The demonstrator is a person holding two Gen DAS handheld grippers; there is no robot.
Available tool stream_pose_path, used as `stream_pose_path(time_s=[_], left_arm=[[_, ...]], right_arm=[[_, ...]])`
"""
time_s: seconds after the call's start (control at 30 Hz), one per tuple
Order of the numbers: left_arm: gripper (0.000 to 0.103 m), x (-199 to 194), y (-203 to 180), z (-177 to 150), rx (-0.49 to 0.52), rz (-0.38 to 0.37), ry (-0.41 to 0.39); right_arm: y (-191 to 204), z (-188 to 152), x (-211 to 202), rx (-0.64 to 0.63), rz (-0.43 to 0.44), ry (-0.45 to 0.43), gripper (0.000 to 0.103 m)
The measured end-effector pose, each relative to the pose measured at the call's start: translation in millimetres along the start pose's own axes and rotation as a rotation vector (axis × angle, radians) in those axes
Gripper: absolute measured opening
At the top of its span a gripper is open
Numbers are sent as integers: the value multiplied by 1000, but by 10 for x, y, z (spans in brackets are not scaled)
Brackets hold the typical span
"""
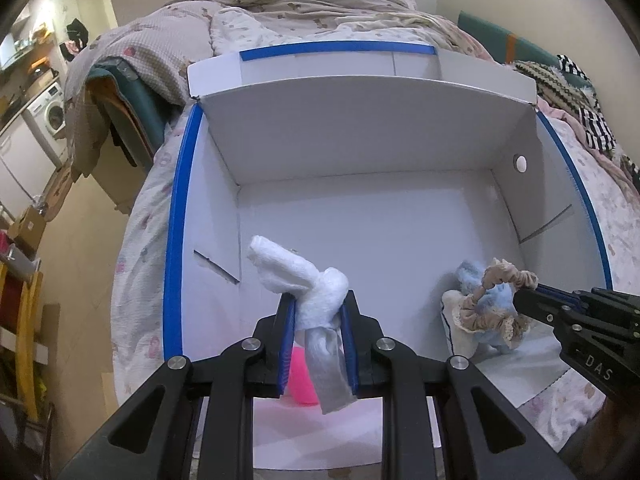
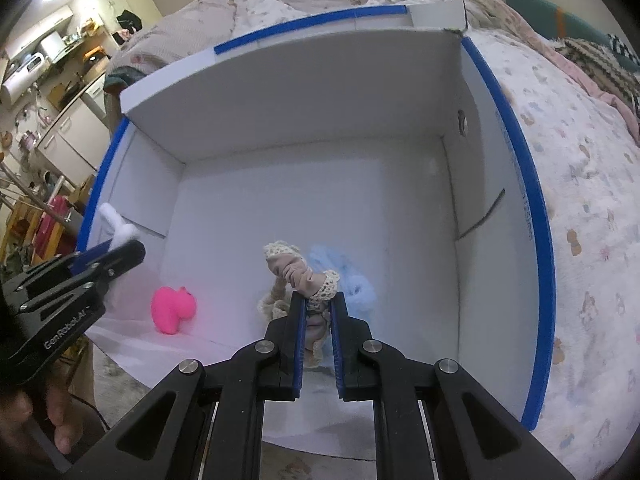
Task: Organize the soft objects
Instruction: 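Carry the white sock and scrunchie over the box and lower them inside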
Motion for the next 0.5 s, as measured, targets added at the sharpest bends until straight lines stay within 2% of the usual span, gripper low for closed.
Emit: stream_pose_path(time_s=[0.13, 0.37, 0.5], left_arm=[[20, 31, -3, -17, -11, -22, 14], [20, 22, -41, -26, 3, -19, 11], [20, 17, -63, -36, 11, -17, 13]], right_arm=[[-2, -6, -9, -3, -11, -5, 14], [-8, 22, -66, 19, 7, -27, 14], [-29, 53, -99, 40, 19, -41, 21]])
Point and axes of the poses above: each gripper's, at about its wrist camera, not at the fingertips, and x roughly the way its jaws point, y to its left, z to its top, the point moved 6 cm from there along x, roughly the way its jaws point, and after that the axes turned 12 degrees about x, right-handed, at the moved point
